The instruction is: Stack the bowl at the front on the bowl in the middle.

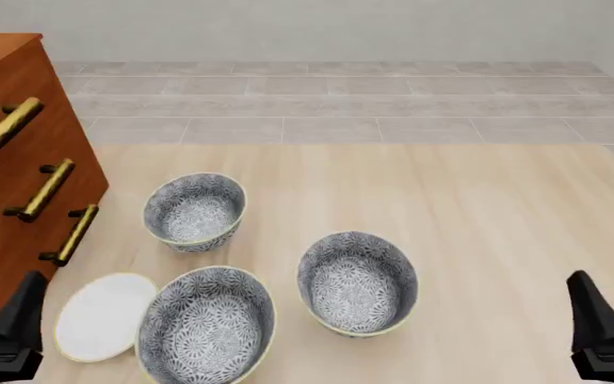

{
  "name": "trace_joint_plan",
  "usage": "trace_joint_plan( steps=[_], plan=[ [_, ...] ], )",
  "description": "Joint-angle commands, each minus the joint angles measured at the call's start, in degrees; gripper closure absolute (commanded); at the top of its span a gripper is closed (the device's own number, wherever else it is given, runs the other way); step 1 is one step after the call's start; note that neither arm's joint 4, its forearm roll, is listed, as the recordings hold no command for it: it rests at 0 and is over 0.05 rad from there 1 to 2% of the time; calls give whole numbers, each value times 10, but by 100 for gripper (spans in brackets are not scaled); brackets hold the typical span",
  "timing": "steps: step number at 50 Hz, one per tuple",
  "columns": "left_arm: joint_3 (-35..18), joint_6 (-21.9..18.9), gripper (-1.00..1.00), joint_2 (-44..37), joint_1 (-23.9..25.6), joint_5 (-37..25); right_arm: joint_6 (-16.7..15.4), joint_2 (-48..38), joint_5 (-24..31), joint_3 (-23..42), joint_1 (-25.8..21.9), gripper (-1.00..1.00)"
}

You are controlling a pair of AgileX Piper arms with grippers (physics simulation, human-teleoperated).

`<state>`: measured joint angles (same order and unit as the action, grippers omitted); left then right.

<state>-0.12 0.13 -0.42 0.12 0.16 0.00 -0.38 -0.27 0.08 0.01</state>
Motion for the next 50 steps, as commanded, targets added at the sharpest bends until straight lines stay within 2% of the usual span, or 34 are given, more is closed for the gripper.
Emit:
trace_joint_plan(
  steps=[1, 14, 17, 23, 25, 26, 27, 28, 30, 31, 32, 33, 34, 37, 38, 39, 41, 42, 43, 44, 45, 46, 48, 50],
  plan=[
    [1, 4, -100, -14, 6, 6, 0, -2, 0, 2, 0, -100],
    [1, -8, -100, 3, 11, -5, 0, -1, 2, 2, 0, -100],
    [0, 4, -100, -4, 0, 1, 0, -1, 1, 2, 0, -100],
    [-2, -9, -100, -1, 5, -2, 0, 0, 2, 2, 0, -100],
    [-2, -5, -100, -15, 2, 8, 0, 0, 3, 2, 0, -100],
    [-1, 11, -100, -52, 0, 30, 0, 0, 3, 3, 0, -100],
    [-4, 20, -100, -45, -8, 30, 0, 0, 3, 3, 0, -100],
    [-6, 27, -100, -100, 2, 59, 0, 0, 3, 3, 0, -100],
    [-8, 22, -100, -73, -3, 41, 0, 0, 4, 3, 0, -100],
    [1, 14, -100, -22, 3, 0, 0, 1, 5, 4, 0, -100],
    [1, 14, -100, -16, 5, -6, 0, 1, 5, 4, 0, -100],
    [-16, 32, -100, -64, 8, 7, 0, 1, 6, 4, 0, -100],
    [0, 27, -100, -61, 15, 15, 0, 1, 6, 4, 0, -100],
    [-18, 22, -100, -52, 18, -17, 0, 1, 6, 5, 0, -100],
    [-54, 22, -100, -62, 17, -44, 2, -1, 5, 4, -1, -100],
    [-43, 29, -100, -62, 17, -38, 1, 0, 5, 4, 0, -100],
    [-98, 35, -100, -81, 17, -78, -1, 0, 3, 3, -1, -100],
    [-71, 36, -100, -72, 15, -62, 0, -1, 3, 3, 0, -100],
    [-71, 39, -100, -74, 14, -61, 0, -1, 2, 3, 0, -100],
    [-110, 44, -100, -93, 13, -84, 0, -2, 2, 3, 0, -100],
    [-100, 41, -100, -85, 13, -80, 0, -2, 2, 3, 0, -100],
    [-131, 44, -100, -99, 11, -97, 0, -2, 1, 2, 0, -100],
    [-115, 52, -100, -88, 14, -93, 0, -2, 1, 2, 0, -100],
    [-128, 54, -100, -87, 15, -106, 0, -2, 1, 3, 0, -100]
  ],
)
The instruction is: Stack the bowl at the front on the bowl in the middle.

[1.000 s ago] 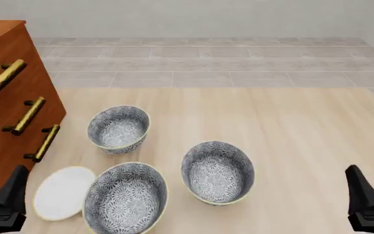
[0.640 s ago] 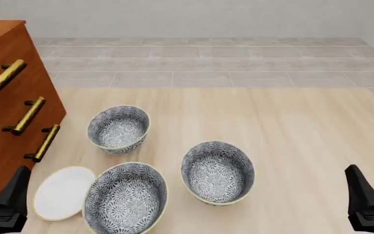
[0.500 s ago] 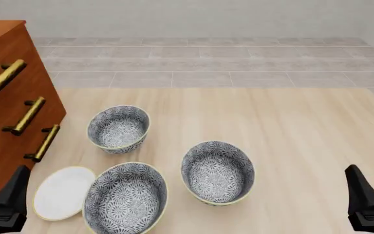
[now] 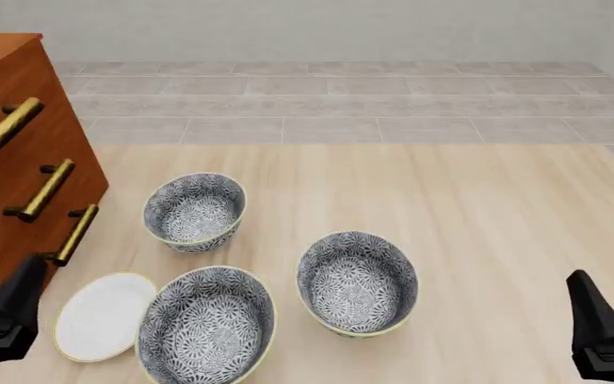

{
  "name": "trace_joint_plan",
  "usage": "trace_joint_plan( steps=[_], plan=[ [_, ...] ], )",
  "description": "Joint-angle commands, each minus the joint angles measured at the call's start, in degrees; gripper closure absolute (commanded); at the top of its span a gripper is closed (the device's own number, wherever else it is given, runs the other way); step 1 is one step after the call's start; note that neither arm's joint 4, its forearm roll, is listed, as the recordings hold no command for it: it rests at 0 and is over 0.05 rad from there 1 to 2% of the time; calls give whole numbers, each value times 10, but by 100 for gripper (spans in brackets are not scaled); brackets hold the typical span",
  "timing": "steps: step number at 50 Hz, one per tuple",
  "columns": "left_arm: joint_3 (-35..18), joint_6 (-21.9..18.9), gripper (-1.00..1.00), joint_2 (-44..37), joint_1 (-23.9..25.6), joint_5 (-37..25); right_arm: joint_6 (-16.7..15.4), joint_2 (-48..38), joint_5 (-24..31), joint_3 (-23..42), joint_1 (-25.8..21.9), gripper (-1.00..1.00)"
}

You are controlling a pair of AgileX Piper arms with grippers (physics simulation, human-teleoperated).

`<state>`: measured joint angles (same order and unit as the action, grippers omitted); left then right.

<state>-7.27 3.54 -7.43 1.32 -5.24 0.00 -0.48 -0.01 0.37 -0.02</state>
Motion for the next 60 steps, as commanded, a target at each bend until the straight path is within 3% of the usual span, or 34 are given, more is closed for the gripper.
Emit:
trace_joint_plan(
  steps=[1, 5, 13, 15, 18, 22, 24, 29, 31, 32, 38, 49, 60],
  plan=[
    [-61, 28, -100, -23, 6, -55, 0, -1, -1, 0, 0, -100],
    [-96, 48, -100, -59, 8, -64, 0, -2, -3, -1, 0, -100],
    [-109, 86, -100, -110, 16, -51, 0, -3, -5, -2, 0, -100],
    [-159, 113, -100, -150, 28, -80, 0, -4, -6, -3, 0, -100],
    [-174, 118, -100, -169, 32, -85, -1, -4, -7, -3, 0, -100],
    [-140, 132, -100, -183, 35, -49, -1, -3, -6, -2, 0, -100],
    [-162, 147, -100, -206, 39, -61, -1, -3, -5, -2, 0, -100],
    [-151, 165, -100, -241, 15, -23, -1, -4, -6, -2, 0, -100],
    [-182, 175, -100, -266, 12, -40, -1, -4, -6, -2, 0, -100],
    [-151, 177, -100, -270, 12, -8, -1, -4, -6, -1, 0, -100],
    [-135, 186, -100, -312, -6, 39, -1, -4, -5, 0, 0, -100],
    [-139, 209, -100, -390, -31, 93, -1, -5, -5, 0, 0, -100],
    [-153, 224, -100, -483, -19, 136, -1, -5, -5, 0, 0, -100]
  ],
)
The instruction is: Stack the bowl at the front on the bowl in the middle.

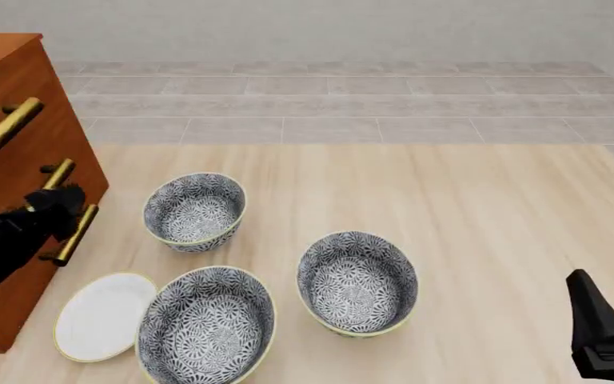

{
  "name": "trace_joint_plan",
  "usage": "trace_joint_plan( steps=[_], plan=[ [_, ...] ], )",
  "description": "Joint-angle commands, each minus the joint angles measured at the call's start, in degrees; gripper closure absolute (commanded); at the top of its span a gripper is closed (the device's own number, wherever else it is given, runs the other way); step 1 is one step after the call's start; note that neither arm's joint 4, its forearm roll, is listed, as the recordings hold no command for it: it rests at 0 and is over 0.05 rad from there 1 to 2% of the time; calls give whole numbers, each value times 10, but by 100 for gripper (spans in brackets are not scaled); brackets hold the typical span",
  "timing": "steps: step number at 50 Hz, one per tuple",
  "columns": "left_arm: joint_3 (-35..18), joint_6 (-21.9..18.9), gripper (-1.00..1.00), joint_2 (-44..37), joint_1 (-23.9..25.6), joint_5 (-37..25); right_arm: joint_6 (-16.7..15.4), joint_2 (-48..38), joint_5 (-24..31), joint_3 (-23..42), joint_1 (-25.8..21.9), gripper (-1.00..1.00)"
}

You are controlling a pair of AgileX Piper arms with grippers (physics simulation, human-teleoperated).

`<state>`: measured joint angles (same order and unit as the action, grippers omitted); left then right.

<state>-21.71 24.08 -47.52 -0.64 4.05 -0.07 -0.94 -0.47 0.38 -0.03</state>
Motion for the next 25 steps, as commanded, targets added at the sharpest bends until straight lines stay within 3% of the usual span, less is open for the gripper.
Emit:
trace_joint_plan(
  steps=[1, 25],
  plan=[
    [-9, 31, -100, -99, 7, 48, 0, 0, 0, 0, 0, -100],
    [-32, 29, -100, -211, 16, 94, 0, 0, 0, 0, 0, -100]
  ],
)
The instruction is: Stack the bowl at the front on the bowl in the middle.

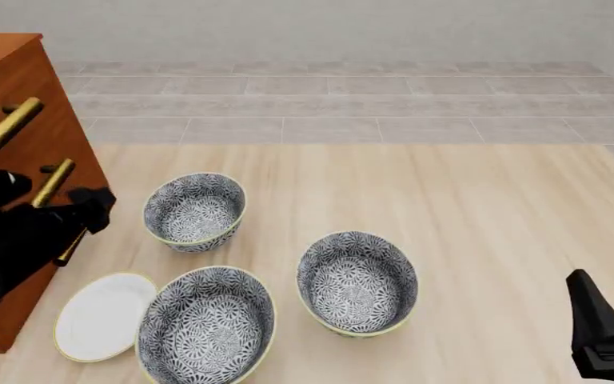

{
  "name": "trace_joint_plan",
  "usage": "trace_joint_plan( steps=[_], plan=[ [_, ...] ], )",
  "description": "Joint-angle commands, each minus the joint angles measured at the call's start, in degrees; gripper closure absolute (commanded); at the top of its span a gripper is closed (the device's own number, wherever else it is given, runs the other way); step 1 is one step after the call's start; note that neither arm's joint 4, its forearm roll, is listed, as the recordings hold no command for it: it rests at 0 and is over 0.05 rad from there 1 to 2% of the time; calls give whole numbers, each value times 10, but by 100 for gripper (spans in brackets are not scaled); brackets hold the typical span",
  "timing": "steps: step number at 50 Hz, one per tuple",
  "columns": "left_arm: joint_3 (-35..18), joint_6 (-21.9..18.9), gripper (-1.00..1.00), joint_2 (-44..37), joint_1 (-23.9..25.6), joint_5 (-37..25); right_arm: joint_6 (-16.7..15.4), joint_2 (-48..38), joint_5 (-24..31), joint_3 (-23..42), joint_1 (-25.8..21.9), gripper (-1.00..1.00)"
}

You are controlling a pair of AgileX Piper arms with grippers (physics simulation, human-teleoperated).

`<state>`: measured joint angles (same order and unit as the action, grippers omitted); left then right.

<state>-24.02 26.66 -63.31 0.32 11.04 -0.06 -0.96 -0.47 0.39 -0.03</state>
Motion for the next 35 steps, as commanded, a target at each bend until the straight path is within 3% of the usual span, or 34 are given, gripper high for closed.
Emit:
trace_joint_plan(
  steps=[1, 35],
  plan=[
    [-11, 2, -100, -57, 7, 25, 0, 0, 0, 0, 0, -100],
    [-38, -13, -100, -156, 25, 66, 0, 0, 0, 0, 0, -100]
  ],
)
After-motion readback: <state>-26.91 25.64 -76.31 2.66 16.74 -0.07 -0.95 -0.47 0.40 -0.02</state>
